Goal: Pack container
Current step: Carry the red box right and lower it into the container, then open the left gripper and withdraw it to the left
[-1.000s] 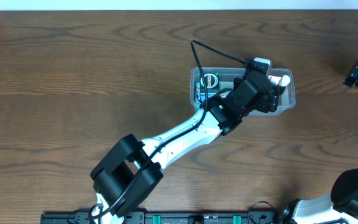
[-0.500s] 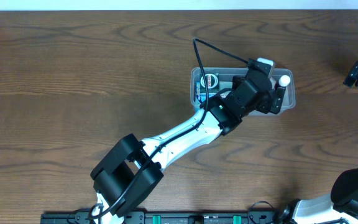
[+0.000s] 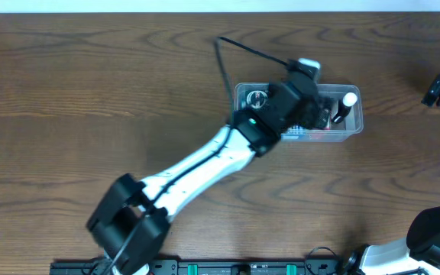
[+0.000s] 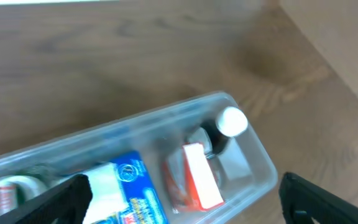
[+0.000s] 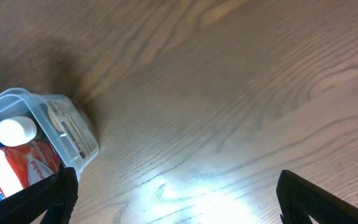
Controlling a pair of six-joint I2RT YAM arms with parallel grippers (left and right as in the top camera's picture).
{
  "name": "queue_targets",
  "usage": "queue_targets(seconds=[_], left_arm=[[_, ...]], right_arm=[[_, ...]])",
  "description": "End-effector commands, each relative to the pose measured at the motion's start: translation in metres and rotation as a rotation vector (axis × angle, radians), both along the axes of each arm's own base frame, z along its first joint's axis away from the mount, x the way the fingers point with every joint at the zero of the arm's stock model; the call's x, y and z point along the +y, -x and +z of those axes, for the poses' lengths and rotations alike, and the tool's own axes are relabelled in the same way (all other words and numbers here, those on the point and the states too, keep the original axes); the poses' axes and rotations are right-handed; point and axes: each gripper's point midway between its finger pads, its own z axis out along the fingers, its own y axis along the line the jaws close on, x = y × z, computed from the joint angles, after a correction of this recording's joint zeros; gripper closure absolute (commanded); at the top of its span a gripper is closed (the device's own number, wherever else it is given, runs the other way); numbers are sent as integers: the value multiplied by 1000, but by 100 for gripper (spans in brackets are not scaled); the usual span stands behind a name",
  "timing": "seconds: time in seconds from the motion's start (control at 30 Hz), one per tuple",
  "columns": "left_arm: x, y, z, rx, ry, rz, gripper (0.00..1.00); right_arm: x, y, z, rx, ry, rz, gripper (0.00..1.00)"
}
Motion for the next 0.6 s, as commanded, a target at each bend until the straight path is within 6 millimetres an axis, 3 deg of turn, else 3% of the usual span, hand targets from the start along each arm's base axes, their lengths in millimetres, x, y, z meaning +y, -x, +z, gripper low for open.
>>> queue_targets(seconds=[0.0, 0.07, 0.2, 0.23, 0.33, 0.57], left_arm=[[2, 3, -2, 12, -22, -23, 9], [-7, 10, -6, 7, -30, -53, 20], [-26, 26, 0, -36, -32, -119, 54], [-31, 32, 0, -43, -34, -147, 70], [-50, 53, 3, -56, -16, -286, 92], [-56, 68, 0, -52, -21, -412, 94]], right_arm=[[1, -1, -2, -4, -19, -11, 1], [1, 0, -2, -4, -19, -11, 1], [2, 0, -2, 1, -21, -10, 1], [2, 1, -3, 4, -23, -10, 1], [3, 3, -3, 10, -26, -10, 1], [7, 1, -4, 2, -52, 0, 1]])
